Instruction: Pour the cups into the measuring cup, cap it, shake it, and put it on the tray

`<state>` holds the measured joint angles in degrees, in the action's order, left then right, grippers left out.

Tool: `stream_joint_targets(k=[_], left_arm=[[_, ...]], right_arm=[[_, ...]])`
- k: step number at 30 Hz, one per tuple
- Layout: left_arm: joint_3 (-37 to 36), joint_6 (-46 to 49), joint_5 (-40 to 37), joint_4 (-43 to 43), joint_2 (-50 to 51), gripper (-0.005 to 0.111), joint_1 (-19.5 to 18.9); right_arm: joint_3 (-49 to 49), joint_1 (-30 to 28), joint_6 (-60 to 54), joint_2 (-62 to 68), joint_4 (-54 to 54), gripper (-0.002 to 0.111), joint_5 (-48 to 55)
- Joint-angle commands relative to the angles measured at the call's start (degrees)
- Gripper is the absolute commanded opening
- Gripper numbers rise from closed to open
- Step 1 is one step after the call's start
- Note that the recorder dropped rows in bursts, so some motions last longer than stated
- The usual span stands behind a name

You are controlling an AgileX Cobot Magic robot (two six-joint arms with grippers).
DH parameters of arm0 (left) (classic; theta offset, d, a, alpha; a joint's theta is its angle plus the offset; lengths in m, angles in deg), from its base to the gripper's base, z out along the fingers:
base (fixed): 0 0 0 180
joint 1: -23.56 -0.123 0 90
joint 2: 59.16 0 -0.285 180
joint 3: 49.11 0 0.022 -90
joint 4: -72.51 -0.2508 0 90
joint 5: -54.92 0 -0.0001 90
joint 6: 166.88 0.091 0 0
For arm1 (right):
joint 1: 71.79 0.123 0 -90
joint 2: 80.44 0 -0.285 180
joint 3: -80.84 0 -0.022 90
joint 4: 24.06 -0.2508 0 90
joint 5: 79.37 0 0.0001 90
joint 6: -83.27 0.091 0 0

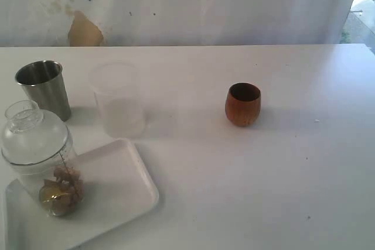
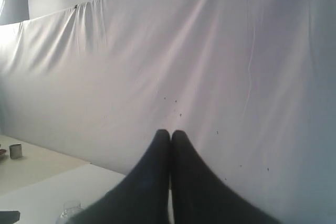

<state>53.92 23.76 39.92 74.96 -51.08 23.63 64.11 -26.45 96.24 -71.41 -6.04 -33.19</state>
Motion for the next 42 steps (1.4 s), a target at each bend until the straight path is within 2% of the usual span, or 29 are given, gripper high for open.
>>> stream_joint_targets(k=[1, 6, 13, 19, 31, 37, 42], left_arm=[[-0.2, -0.1, 0.4, 0.1, -0.3, 0.0, 0.0], [-0.2, -0.1, 0.4, 0.1, -0.3, 0.0, 0.0], [-0.2, -0.1, 0.4, 0.1, -0.3, 0.0, 0.0], [-0.2, -0.1, 0.4, 0.1, -0.3, 0.0, 0.0], [-0.2, -0.1, 0.4, 0.1, -0.3, 0.0, 0.0], [-0.2, -0.1, 0.4, 0.1, -0.3, 0.0, 0.0], [-0.2, -0.1, 0.4, 0.1, -0.3, 0.0, 0.0]], right_arm=[[-2.7, -2.7, 0.2, -1.2, 0.0, 0.0, -0.4], [-5.1, -8.3, -0.9, -1.2, -0.3, 0.0, -0.6], [-9.8, -15.6, -15.1, -1.2, -3.0, 0.0, -8.7], [-14.9, -23.2, -15.8, -1.2, -6.1, 0.0, -14.6], [-34.0, -37.0, -21.9, -1.2, -20.7, 0.0, -37.1], [-43.9, -42.3, -21.8, -1.2, -21.0, 0.0, -40.4], [-51.9, -44.4, -21.8, -1.2, -20.8, 0.0, -42.5]])
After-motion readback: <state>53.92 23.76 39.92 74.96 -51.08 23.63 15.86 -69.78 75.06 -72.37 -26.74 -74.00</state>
